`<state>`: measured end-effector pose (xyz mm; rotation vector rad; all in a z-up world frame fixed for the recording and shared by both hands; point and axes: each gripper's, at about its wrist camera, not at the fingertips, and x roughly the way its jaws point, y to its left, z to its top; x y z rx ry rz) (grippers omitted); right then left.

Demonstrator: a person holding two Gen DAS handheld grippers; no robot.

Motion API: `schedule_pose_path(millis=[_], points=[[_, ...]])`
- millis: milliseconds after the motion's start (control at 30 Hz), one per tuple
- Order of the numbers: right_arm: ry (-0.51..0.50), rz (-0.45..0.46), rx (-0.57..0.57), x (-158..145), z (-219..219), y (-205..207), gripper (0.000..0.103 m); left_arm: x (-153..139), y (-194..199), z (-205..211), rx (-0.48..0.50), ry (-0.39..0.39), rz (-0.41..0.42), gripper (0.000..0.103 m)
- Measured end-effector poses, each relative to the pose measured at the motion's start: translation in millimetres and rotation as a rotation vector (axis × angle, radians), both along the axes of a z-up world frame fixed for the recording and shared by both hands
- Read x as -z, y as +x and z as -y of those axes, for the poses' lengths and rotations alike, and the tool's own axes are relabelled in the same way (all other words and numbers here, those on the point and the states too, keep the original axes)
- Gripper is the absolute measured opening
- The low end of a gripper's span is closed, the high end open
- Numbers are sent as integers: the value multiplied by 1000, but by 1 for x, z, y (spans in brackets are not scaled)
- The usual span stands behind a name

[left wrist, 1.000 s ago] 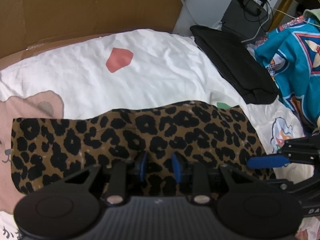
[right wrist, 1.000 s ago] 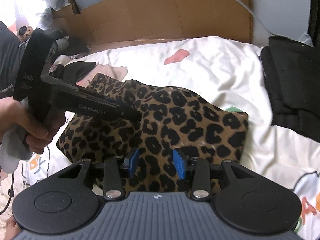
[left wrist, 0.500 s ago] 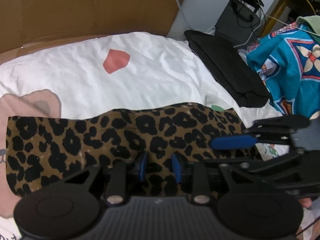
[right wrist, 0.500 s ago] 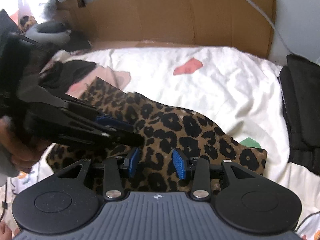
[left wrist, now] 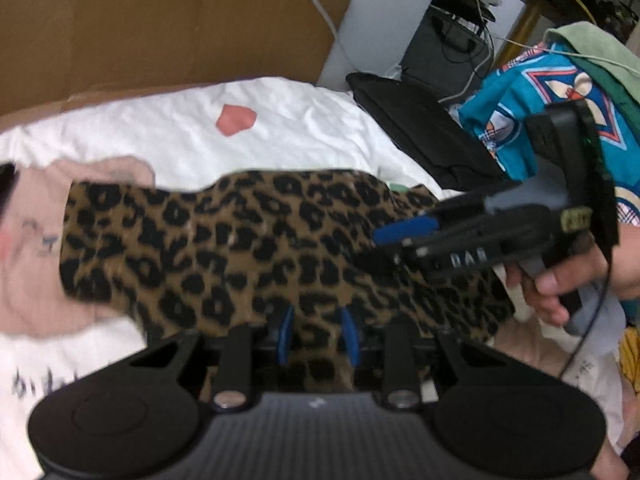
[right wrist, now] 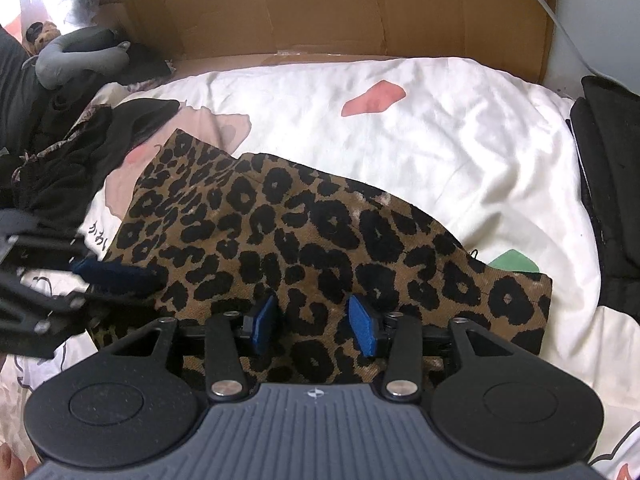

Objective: Fold clothes
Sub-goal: 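Release the skirt with both grippers and lift them away, then grasp the edge of the leopard-print skirt with the right gripper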

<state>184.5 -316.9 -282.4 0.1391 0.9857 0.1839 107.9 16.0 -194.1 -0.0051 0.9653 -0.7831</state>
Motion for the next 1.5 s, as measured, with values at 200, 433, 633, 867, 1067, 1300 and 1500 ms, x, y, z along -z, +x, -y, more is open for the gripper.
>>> schedule_pose_path(millis=[200, 433, 633, 867, 1067, 1300, 1500], points=[[-3, 0, 3, 0, -1, 1, 49, 16, -8, -21, -39, 26, -48, 28], [-18, 11, -5, 1, -3, 0, 49, 20, -14, -43, -53, 45, -54, 21], [-30, 12, -6, 1, -4, 1, 49, 19, -22, -53, -57, 49, -64, 19], [35, 55, 89, -12, 1, -3, 49, 11, -29, -69, -127, 65, -87, 34], [112, 162, 141, -47, 11, -34, 49, 13, -28, -91, -248, 11, -158, 38], [173, 143, 196, -51, 23, -75, 49, 16, -32, -104, -338, -69, -221, 38], [212, 93, 242, -37, 34, -117, 49, 23, -33, -100, -368, -104, -268, 40]])
